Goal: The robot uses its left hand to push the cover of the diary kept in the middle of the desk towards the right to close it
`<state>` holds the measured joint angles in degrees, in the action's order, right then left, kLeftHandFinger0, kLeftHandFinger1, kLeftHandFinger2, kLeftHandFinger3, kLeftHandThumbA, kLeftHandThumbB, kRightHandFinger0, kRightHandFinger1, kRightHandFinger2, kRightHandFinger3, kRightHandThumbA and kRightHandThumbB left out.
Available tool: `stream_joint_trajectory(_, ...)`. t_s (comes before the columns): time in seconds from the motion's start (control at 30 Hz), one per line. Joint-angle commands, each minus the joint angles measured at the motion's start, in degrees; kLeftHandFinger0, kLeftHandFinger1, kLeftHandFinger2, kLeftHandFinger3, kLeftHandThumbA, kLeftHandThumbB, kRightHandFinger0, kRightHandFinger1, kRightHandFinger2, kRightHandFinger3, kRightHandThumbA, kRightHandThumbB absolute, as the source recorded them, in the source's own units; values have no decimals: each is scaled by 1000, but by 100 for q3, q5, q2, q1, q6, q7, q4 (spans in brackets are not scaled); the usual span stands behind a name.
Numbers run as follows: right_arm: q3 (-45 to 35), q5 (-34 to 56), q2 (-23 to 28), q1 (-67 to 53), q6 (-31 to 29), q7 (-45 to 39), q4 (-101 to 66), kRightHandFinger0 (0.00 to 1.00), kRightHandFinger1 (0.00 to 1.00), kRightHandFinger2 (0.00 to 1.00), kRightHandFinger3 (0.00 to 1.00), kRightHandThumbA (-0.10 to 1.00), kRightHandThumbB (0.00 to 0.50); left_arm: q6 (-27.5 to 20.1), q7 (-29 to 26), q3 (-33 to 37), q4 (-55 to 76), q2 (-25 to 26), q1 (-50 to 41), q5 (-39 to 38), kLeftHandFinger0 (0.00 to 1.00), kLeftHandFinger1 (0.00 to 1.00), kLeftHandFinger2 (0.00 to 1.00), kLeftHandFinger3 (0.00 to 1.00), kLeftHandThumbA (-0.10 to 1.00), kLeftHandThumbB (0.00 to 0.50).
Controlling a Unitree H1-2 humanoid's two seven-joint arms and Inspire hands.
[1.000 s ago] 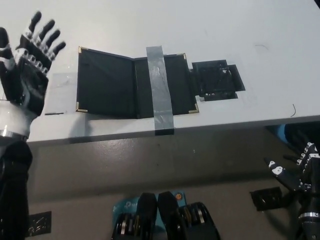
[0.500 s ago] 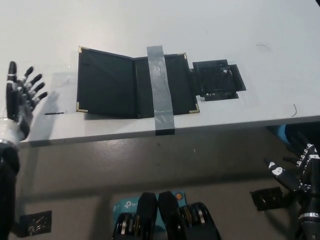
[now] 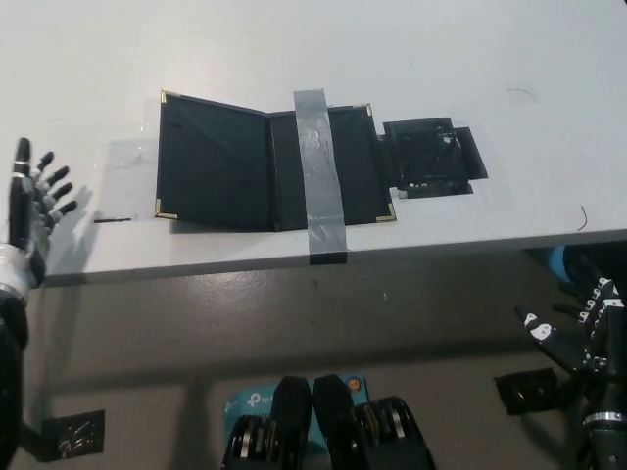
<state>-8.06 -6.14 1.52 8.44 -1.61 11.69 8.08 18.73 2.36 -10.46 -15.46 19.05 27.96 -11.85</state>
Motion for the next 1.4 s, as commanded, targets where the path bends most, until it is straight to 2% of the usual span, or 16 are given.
stream_joint_trajectory(0.0,15,-28,13,174,-41,50,-166,595,766,845,886,876,66,12,16,48,162,-59,157,61,1000,1000,1000,1000,1000,186)
stream_joint_trajectory(0.17,38,-52,43,216,-6,30,-163,614,781,864,900,898,75,38,28,-126,177,-714,328,-378,1000,1000,1000,1000,1000,226)
stream_joint_trajectory(0.27,64,-85,48,229,-10,39,-155,615,777,855,897,892,66,77,-14,-318,182,-1176,370,-669,1000,1000,1000,1000,1000,212)
stream_joint_trajectory(0.3,63,-60,47,237,-20,31,-150,614,777,854,896,889,68,71,-54,-349,148,-1331,386,-692,1000,1000,1000,1000,1000,179)
stream_joint_trajectory(0.53,53,-5,45,260,-28,23,-134,616,785,859,898,889,77,-50,-18,-472,38,-1682,357,-748,1000,1000,1000,1000,1000,167)
stream_joint_trajectory(0.73,51,16,56,258,30,-3,-200,597,782,866,915,873,66,-12,-156,-868,-38,-1973,215,-1090,1000,1000,1000,1000,1000,214)
stream_joint_trajectory(0.93,30,-4,73,248,70,19,-222,595,779,859,906,853,61,-36,-85,-1126,-46,-2176,297,-1365,1000,1000,1000,1000,1000,224)
stream_joint_trajectory(0.97,35,-17,78,249,80,20,-220,591,777,856,901,863,71,-39,-69,-1055,-13,-2162,330,-1293,1000,1000,1000,1000,1000,200)
stream_joint_trajectory(1.07,44,-22,85,238,24,19,-170,585,773,849,889,871,76,-110,-71,-635,54,-2056,445,-824,1000,1000,1000,1000,1000,204)
stream_joint_trajectory(1.1,37,-3,79,241,39,16,-172,586,771,846,885,866,71,-144,-116,-506,45,-2025,488,-686,1000,1000,1000,1000,1000,218)
stream_joint_trajectory(1.13,40,-12,82,243,49,17,-168,586,769,844,884,868,78,-120,-74,77,54,-1811,619,-56,1000,1000,1000,1000,1000,250)
stream_joint_trajectory(1.17,42,-15,83,242,51,17,-172,586,769,844,884,868,78,-129,-98,111,55,-1793,612,-78,1000,1000,1000,1000,1000,251)
stream_joint_trajectory(1.2,60,-71,95,226,67,29,-201,590,771,845,887,877,70,-355,19,608,-59,-1605,744,370,1000,1000,1000,1000,1000,258)
stream_joint_trajectory(1.27,73,-93,111,212,74,20,-222,585,768,844,885,885,77,-207,-66,1058,-33,-1446,825,768,1000,1000,1000,1000,1000,305)
stream_joint_trajectory(1.33,78,-100,118,228,83,17,-212,571,761,840,884,891,74,-442,20,1475,-85,-1449,1025,1012,1000,1000,1000,1000,1000,270)
stream_joint_trajectory(1.37,86,-106,121,237,86,15,-206,572,761,839,883,893,75,-498,32,1643,-99,-1417,1073,1073,1000,1000,1000,1000,1000,287)
